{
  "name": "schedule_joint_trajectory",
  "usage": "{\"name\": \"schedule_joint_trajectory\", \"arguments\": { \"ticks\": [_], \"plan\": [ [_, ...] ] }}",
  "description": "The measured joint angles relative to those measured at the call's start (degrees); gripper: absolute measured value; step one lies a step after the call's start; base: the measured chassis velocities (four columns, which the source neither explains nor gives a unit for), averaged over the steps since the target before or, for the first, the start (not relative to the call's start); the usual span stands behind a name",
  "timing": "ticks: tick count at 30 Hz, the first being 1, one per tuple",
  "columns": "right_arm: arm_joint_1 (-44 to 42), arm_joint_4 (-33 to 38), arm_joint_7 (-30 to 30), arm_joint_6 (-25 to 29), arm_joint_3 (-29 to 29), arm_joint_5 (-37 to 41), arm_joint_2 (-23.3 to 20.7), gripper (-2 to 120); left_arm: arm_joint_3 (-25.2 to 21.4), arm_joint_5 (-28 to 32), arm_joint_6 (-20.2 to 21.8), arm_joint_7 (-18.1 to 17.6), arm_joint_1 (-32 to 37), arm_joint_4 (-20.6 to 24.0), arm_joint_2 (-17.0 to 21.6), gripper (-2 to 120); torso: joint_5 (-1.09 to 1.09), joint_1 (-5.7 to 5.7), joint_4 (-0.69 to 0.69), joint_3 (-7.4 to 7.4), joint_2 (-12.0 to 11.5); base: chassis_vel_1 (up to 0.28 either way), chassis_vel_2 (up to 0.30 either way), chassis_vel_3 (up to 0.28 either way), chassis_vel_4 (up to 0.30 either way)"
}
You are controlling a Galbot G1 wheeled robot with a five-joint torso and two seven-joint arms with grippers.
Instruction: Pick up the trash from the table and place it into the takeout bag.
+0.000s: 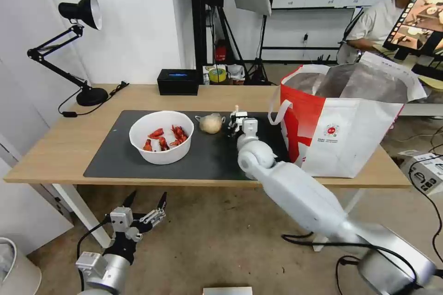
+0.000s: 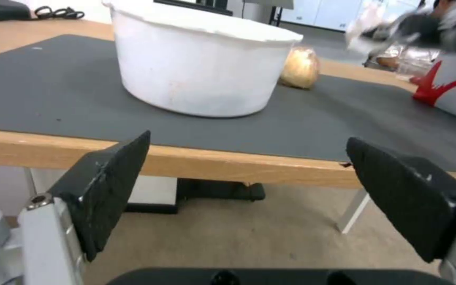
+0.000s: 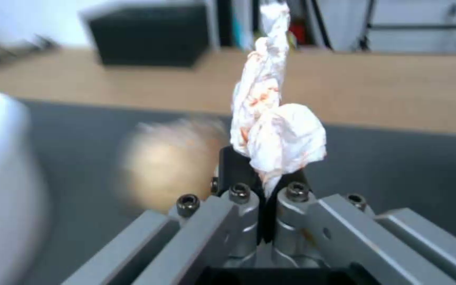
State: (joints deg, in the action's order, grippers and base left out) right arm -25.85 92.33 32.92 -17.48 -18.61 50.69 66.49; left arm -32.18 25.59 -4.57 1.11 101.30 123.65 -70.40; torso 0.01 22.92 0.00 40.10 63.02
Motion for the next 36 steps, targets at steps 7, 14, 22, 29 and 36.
{"name": "schedule_joint_trajectory", "arguments": {
  "ticks": [7, 14, 22, 29, 36],
  "plan": [
    [-6.01, 14.51, -2.24, 1.53, 3.89, 0.50, -7.37, 0, 0.43, -0.45, 0.00, -0.11, 0.10, 0.69, -0.37, 100, 0.00, 0.00, 0.00, 0.00, 0.00, 0.000, 0.000, 0.000, 0.000],
    [-9.77, 20.58, -5.51, 6.31, 8.39, -5.61, -12.49, 0, 1.16, -1.33, 0.01, -0.14, 0.25, 0.94, -0.91, 100, 0.00, 0.00, 0.00, 0.00, 0.00, 0.000, 0.000, 0.000, 0.000],
    [-9.19, 23.37, -5.74, 11.16, 17.67, -9.05, -17.09, 0, 2.37, -2.71, 0.10, -0.19, 0.52, 1.82, -1.78, 100, 0.00, 0.00, 0.00, 0.00, 0.00, 0.000, 0.000, 0.000, 0.000],
    [-5.66, 20.86, -2.81, 10.27, 22.19, -4.95, -23.05, 0, 3.01, -3.17, 0.22, -0.18, 1.20, 3.65, -2.26, 100, 0.00, 0.00, 0.00, 0.00, 0.00, 0.000, 0.000, 0.000, 0.000],
    [-5.59, 17.53, -0.60, 8.51, 23.38, -2.41, -24.82, 0, 3.85, -3.75, 0.23, -0.17, 1.07, 3.78, -2.78, 100, 0.00, 0.00, 0.00, 0.00, 0.00, 0.000, 0.000, 0.000, 0.000]
  ]
}}
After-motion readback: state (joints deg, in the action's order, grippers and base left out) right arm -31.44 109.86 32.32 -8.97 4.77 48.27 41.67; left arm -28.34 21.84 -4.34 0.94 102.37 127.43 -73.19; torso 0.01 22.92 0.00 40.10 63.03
